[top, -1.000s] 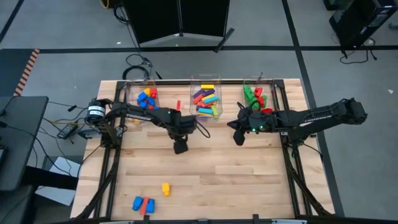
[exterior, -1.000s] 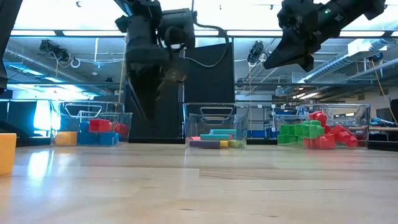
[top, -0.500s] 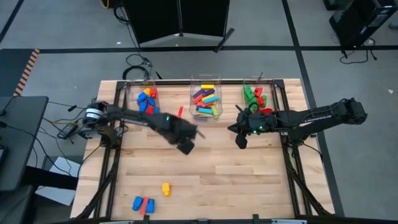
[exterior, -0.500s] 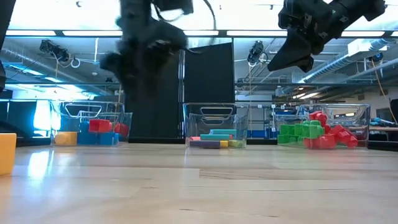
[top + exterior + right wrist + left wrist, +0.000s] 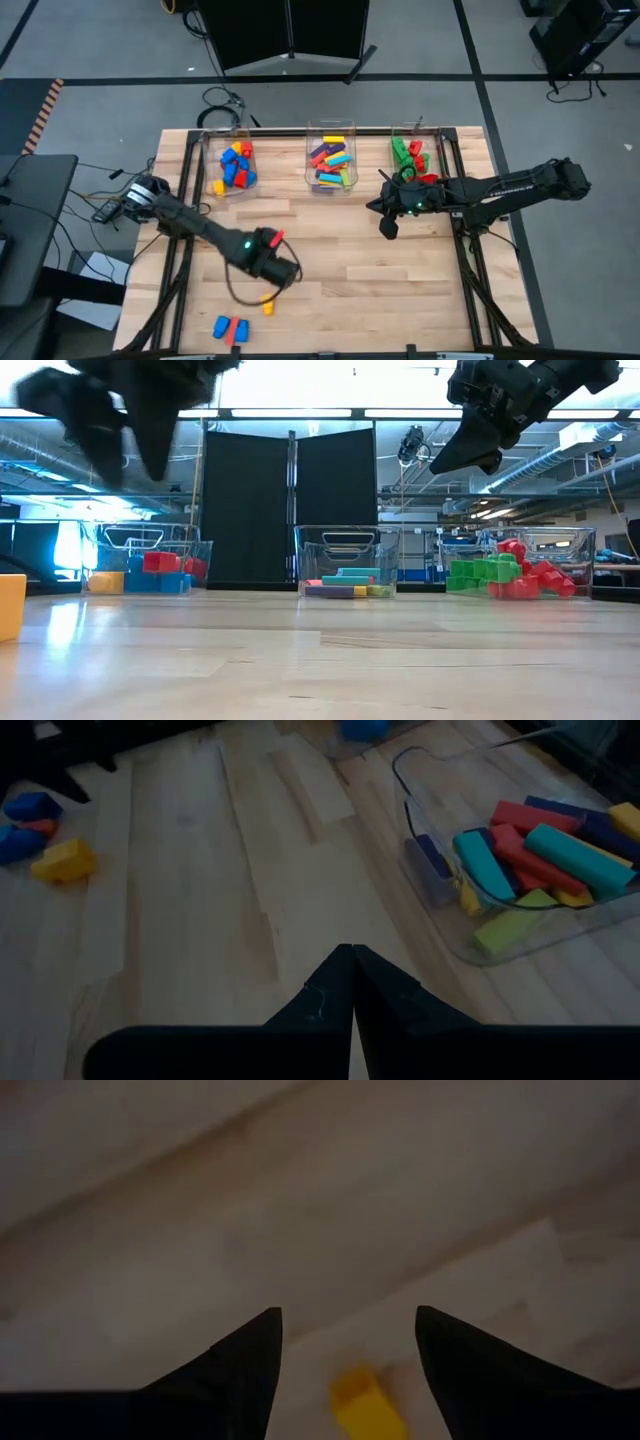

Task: Sort blocks by size
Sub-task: Put the yellow 1 stud game piece into the left transparent bin

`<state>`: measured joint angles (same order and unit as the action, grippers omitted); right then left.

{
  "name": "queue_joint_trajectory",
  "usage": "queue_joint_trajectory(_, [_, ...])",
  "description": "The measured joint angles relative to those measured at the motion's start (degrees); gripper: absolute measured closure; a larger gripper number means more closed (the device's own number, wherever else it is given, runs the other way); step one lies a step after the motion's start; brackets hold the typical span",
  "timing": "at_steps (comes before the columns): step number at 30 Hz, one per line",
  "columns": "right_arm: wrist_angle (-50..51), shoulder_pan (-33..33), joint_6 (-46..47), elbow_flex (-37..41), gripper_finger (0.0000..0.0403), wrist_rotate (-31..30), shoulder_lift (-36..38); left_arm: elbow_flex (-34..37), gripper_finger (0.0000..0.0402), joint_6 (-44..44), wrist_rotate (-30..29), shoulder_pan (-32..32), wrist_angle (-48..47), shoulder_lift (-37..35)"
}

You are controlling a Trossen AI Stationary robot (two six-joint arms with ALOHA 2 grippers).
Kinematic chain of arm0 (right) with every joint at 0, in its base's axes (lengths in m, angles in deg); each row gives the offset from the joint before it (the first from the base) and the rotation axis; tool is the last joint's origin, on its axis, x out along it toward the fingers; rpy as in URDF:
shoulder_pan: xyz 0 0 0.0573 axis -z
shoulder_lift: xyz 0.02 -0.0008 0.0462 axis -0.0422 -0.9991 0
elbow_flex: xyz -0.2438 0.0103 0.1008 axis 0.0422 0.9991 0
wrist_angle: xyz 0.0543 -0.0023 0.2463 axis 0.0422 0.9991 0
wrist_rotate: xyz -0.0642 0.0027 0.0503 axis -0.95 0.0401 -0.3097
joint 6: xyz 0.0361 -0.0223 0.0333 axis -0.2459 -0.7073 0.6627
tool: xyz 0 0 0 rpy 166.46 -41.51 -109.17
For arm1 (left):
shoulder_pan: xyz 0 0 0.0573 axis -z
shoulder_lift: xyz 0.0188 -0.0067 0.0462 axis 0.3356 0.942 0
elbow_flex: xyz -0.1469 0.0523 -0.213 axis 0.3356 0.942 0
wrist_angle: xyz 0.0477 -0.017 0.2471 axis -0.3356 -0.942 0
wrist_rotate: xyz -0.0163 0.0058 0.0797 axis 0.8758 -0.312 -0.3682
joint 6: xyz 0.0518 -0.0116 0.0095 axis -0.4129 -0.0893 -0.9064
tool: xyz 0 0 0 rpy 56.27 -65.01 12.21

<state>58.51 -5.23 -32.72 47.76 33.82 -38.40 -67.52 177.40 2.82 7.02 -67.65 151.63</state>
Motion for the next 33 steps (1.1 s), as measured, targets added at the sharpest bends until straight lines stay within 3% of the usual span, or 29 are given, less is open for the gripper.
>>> queue_joint_trajectory(15, [-0.07,-0.17,5.16,0.00,0.0382,-0.16,0.01,0.02,0.0165,30.48,0.89,12.78,2.62,1.74])
queue_joint_trajectory(33, [-0.35,-0.17,1.95,0.00,0.0382,1.97,0.02,0.07,0.0165,41.38,6.71,10.97,12.09,11.20])
